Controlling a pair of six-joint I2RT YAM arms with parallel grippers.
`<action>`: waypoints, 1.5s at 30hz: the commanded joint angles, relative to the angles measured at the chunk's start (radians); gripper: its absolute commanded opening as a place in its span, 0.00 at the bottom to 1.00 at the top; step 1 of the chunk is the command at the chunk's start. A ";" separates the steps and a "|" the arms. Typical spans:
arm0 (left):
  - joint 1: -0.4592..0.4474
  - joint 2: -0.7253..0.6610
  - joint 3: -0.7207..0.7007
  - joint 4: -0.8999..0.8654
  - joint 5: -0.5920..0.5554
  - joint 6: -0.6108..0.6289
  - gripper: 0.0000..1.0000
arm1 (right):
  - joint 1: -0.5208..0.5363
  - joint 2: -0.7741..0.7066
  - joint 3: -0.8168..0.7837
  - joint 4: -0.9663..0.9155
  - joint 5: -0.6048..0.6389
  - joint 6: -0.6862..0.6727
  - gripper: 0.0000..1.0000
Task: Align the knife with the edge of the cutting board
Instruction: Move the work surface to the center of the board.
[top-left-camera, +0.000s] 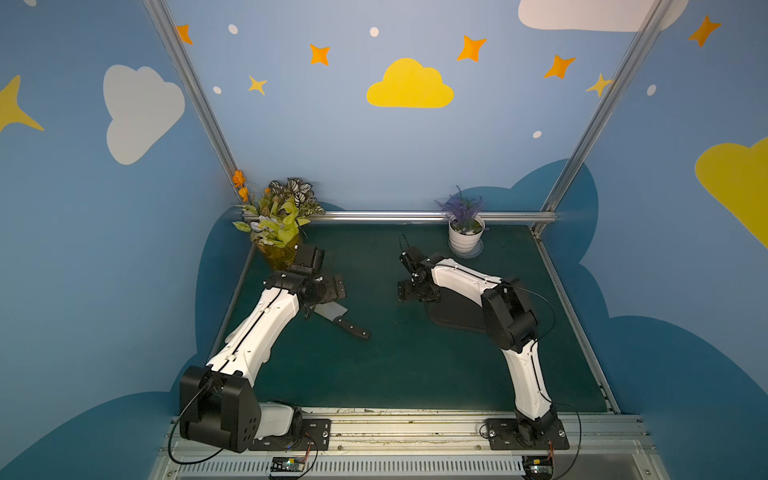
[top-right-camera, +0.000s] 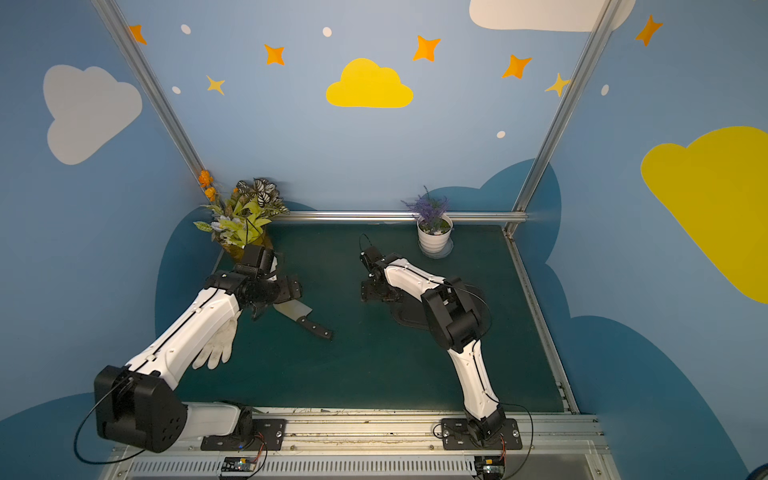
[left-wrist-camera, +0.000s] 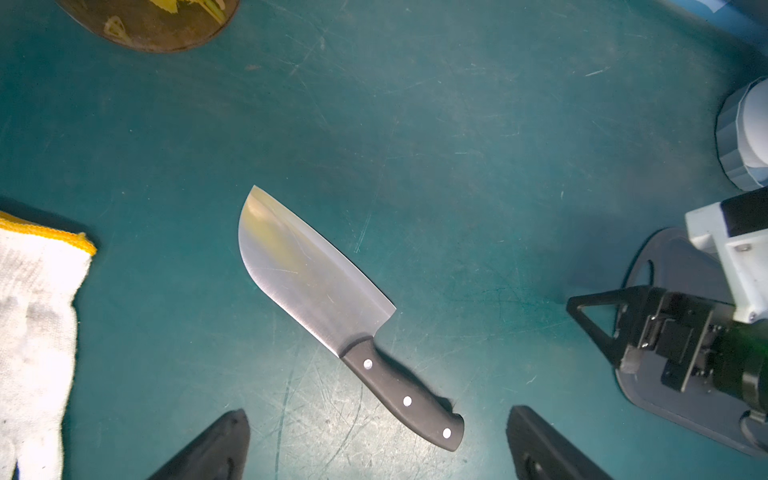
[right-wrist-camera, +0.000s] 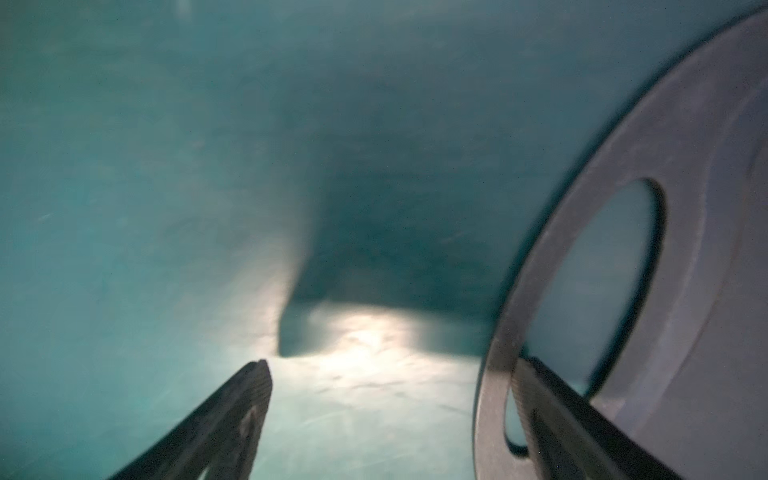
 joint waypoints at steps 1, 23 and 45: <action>0.017 -0.005 0.004 0.006 0.005 0.005 1.00 | 0.047 0.036 0.012 0.032 -0.106 0.046 0.94; 0.047 0.033 -0.016 0.049 0.160 0.026 1.00 | 0.252 0.177 0.341 0.044 -0.060 0.213 0.93; 0.040 0.118 -0.038 0.131 0.368 0.060 1.00 | 0.172 -0.279 -0.143 0.139 -0.037 0.110 0.96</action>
